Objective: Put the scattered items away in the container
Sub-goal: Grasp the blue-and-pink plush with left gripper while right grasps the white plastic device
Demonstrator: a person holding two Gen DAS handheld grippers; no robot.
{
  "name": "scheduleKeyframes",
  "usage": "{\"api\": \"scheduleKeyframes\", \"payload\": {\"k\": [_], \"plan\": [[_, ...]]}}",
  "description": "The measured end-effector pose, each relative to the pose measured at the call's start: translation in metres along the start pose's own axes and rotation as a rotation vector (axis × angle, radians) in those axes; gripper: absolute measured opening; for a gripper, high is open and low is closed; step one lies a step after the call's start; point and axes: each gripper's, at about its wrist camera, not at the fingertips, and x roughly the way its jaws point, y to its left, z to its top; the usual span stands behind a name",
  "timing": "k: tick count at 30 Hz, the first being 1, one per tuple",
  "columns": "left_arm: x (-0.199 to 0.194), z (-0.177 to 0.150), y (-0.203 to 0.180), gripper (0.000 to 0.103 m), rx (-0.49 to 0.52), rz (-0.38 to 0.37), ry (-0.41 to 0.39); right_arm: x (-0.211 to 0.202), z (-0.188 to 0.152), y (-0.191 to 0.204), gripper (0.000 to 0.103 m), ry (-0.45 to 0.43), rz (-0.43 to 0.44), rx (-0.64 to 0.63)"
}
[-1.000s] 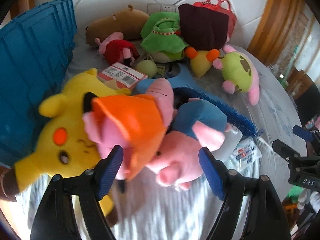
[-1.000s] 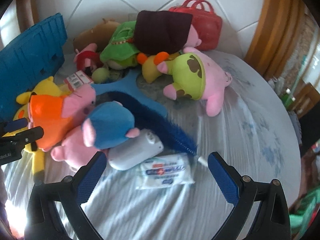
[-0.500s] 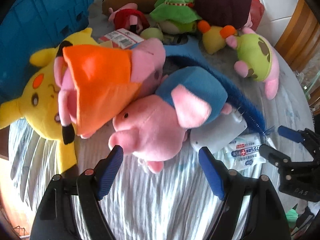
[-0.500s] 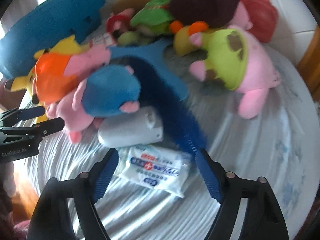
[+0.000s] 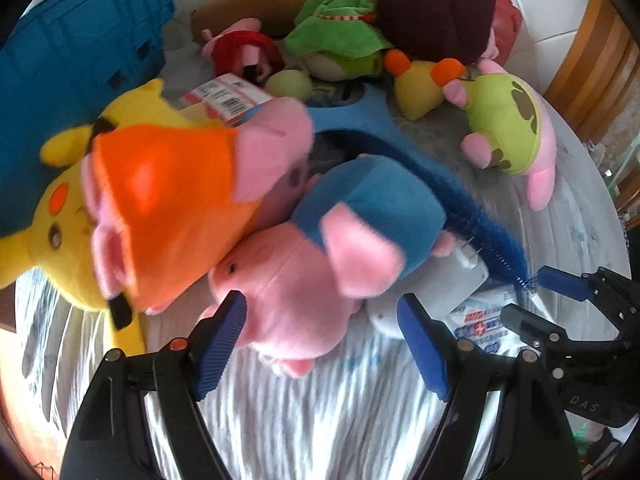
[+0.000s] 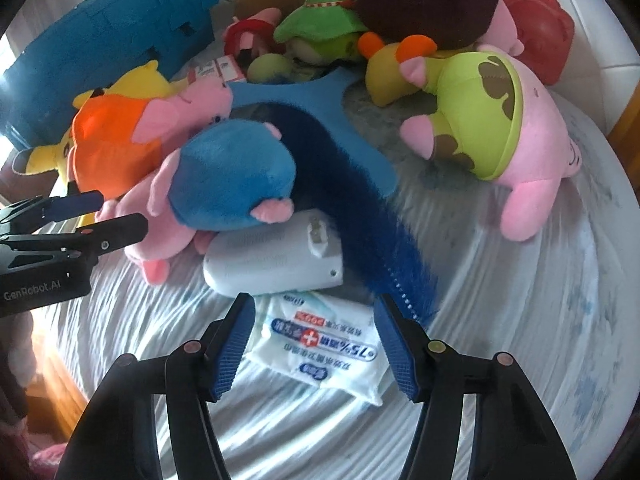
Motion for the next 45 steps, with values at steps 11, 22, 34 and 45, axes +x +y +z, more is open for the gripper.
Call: {"api": "scheduleKeyframes", "payload": {"k": [11, 22, 34, 45], "plan": [[0.048, 0.035, -0.025, 0.092, 0.065, 0.049, 0.058, 0.016, 0.033, -0.034, 0.065, 0.003, 0.038, 0.011], [0.107, 0.050, -0.027, 0.103, 0.049, -0.019, 0.127, 0.056, 0.067, -0.054, 0.068, 0.047, 0.074, 0.004], [0.053, 0.010, 0.011, 0.079, -0.065, 0.017, 0.093, 0.059, 0.069, -0.034, 0.068, 0.054, 0.112, -0.059], [0.010, -0.062, 0.056, 0.079, -0.233, 0.078, 0.079, 0.053, 0.045, 0.029, 0.072, 0.086, 0.114, -0.322]]}}
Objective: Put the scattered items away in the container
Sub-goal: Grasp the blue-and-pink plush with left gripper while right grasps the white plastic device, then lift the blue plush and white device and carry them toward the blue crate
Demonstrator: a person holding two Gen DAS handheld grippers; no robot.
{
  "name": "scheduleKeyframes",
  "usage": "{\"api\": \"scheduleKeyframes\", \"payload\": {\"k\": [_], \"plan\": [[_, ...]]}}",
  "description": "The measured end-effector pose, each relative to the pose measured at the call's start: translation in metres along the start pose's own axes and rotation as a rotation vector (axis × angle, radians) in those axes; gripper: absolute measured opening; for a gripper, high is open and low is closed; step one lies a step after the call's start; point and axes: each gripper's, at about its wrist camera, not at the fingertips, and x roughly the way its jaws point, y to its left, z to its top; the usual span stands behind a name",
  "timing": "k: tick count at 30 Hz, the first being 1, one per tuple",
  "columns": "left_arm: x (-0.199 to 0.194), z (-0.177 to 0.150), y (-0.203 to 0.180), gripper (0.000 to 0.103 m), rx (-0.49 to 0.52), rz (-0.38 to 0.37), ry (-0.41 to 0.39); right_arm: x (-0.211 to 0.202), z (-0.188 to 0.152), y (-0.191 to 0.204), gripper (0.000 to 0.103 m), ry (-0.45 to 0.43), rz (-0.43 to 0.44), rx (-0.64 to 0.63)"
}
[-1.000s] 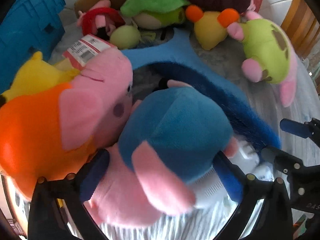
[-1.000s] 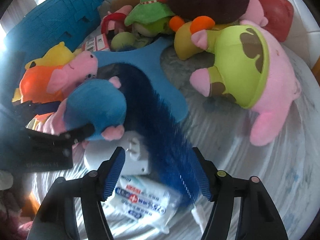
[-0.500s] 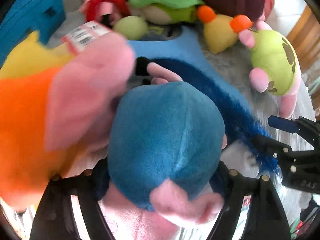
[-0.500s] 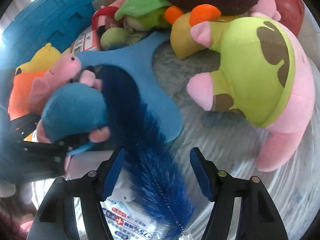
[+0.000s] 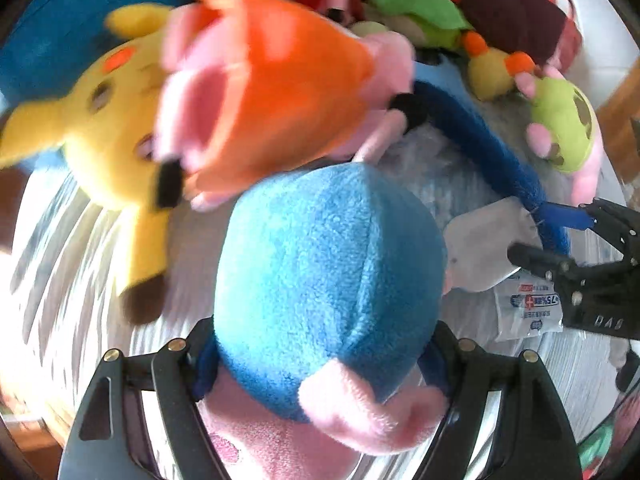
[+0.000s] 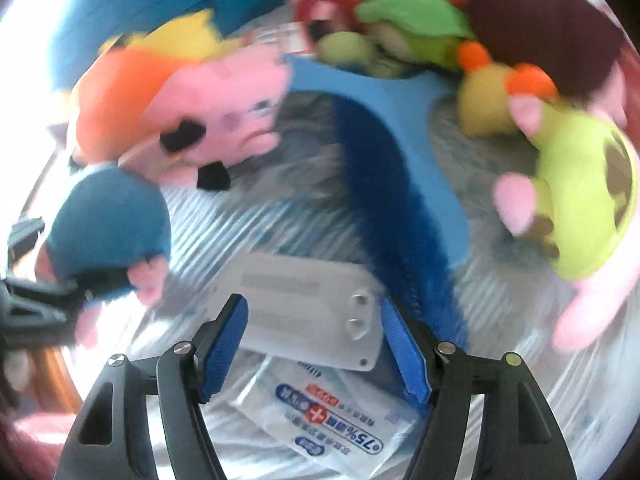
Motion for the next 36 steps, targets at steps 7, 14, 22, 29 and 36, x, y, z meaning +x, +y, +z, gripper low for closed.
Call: {"api": "scheduleKeyframes", "payload": {"k": [7, 14, 22, 29, 36], "plan": [[-0.020, -0.036, -0.005, 0.079, -0.254, 0.072, -0.051, 0.017, -0.004, 0.017, 0.077, 0.038, 0.043, -0.450], [-0.031, -0.056, -0.041, 0.079, -0.373, 0.121, -0.039, 0.023, -0.012, 0.022, 0.079, 0.027, 0.100, -0.785], [-0.018, -0.077, -0.058, 0.079, -0.494, 0.178, 0.054, 0.038, -0.017, 0.026, 0.083, 0.018, 0.131, -1.007], [-0.002, -0.091, -0.077, 0.079, -0.506, 0.200, 0.098, 0.048, -0.016, 0.019, 0.084, -0.027, 0.144, -0.976], [-0.005, -0.092, -0.075, 0.079, -0.530, 0.219, 0.083, 0.060, -0.007, 0.014, 0.082, -0.007, 0.199, -0.901]]}}
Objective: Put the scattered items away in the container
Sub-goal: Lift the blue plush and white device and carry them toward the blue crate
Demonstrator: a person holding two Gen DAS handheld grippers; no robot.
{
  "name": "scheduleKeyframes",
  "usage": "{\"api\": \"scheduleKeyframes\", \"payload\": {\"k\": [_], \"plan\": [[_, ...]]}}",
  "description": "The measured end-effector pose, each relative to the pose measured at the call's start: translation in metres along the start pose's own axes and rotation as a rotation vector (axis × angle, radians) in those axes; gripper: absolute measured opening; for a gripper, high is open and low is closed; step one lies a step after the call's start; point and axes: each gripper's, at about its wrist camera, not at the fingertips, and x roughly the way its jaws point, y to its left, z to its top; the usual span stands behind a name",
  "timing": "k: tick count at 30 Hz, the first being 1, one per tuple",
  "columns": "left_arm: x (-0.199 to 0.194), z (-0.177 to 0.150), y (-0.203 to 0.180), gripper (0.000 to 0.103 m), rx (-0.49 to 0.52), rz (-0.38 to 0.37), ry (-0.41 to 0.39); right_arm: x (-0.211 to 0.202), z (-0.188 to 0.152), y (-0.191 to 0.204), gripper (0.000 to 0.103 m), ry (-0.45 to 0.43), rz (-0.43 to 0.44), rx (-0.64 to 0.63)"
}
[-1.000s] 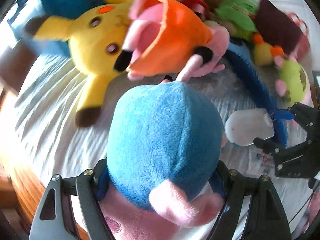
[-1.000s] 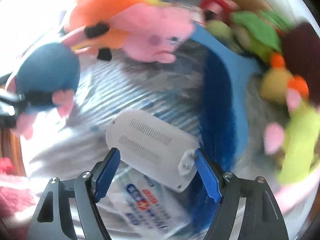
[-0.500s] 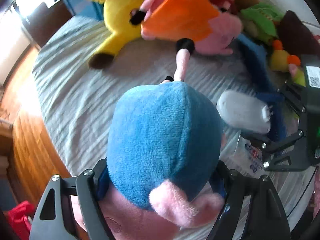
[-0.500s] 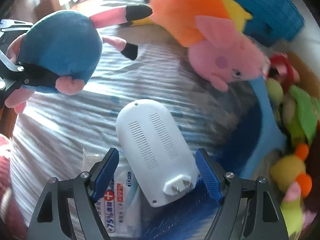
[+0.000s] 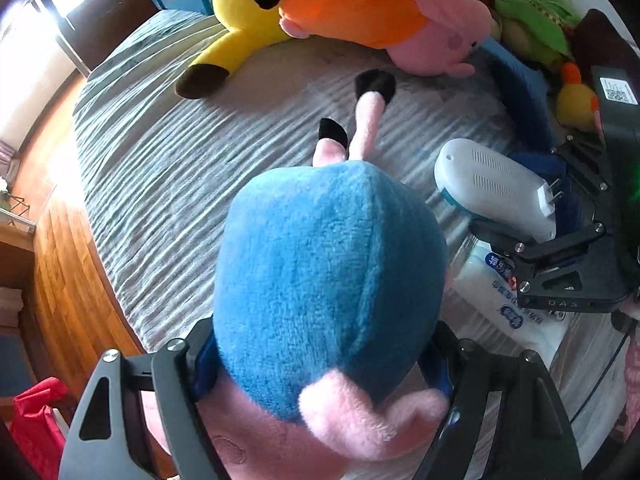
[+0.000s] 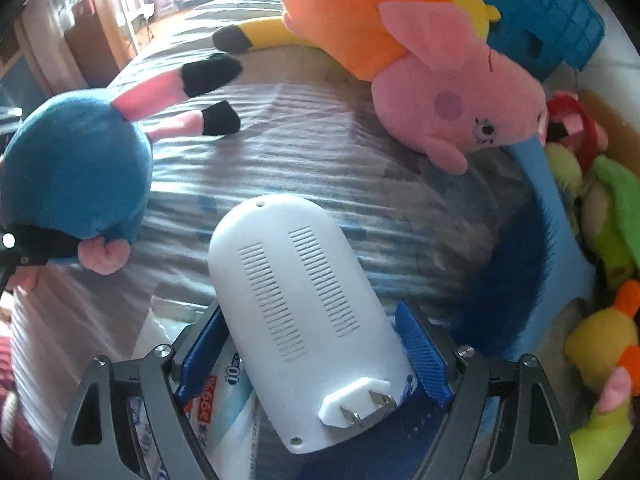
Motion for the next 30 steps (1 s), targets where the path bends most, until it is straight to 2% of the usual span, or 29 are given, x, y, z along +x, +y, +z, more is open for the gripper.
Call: {"api": "scheduleKeyframes", "payload": {"k": [2, 6, 13, 17, 24, 26, 30], "plan": [[-0.001, -0.001, -0.001, 0.079, 0.000, 0.005, -0.003, 0.001, -0.001, -0.003, 0.080, -0.008, 0.015, 0.025], [-0.008, 0.001, 0.000, 0.079, -0.001, 0.016, -0.020, -0.002, -0.002, -0.001, 0.076, -0.015, 0.004, 0.031], [-0.025, 0.000, 0.005, 0.079, 0.003, 0.027, -0.068, -0.023, 0.004, -0.011, 0.072, -0.062, -0.026, 0.113], [-0.030, -0.005, 0.008, 0.079, 0.004, 0.007, -0.070, -0.040, 0.005, -0.002, 0.070, -0.082, -0.049, 0.121], [-0.051, -0.013, 0.014, 0.079, 0.009, -0.018, -0.117, -0.062, 0.004, 0.013, 0.068, -0.112, -0.085, 0.128], [-0.056, -0.015, 0.018, 0.079, 0.010, -0.021, -0.130, -0.064, 0.014, 0.017, 0.065, -0.121, -0.099, 0.150], [-0.069, -0.020, 0.024, 0.079, 0.011, -0.024, -0.160, -0.085, 0.021, 0.025, 0.065, -0.158, -0.106, 0.189]]}}
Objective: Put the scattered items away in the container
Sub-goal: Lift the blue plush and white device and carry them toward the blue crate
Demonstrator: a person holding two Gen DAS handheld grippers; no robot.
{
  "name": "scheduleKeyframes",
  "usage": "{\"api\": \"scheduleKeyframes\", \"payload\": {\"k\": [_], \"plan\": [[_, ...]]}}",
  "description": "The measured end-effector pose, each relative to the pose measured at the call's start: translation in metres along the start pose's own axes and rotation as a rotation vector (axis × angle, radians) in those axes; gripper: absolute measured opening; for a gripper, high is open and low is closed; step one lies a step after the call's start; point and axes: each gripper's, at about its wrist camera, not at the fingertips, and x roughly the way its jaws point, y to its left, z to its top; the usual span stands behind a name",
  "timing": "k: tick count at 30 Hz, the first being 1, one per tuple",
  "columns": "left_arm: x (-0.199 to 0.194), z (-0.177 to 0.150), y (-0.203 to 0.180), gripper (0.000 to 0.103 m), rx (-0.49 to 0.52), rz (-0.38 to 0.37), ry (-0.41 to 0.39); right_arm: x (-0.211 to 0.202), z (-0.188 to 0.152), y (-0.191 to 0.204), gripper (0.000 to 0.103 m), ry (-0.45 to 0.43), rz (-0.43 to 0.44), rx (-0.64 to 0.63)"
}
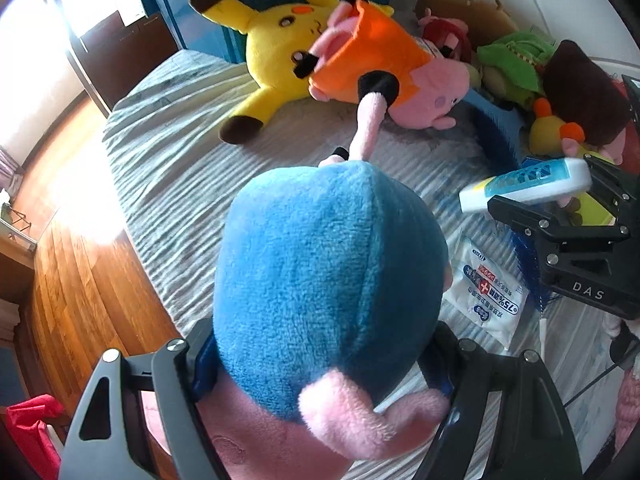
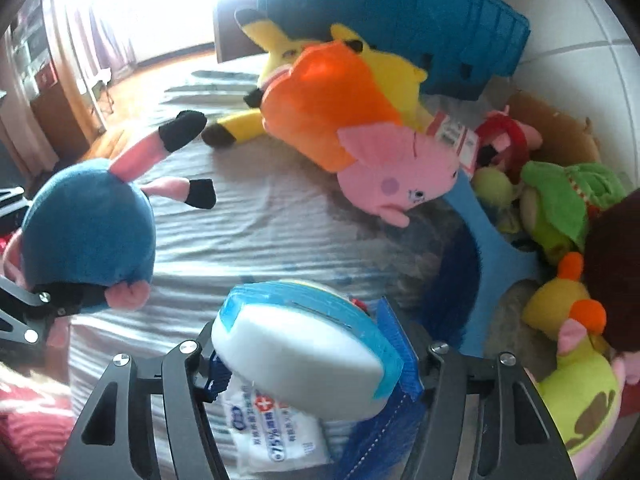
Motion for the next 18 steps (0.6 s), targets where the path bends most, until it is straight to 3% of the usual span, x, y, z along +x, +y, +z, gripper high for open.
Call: {"api": "scheduleKeyframes", "payload": {"k": [18], "plan": [[-0.051, -0.003, 0.017, 0.079, 0.022, 0.004, -0.119, -0.054, 0.015, 0.042, 0.064, -0.107, 0.005, 0.015]]}}
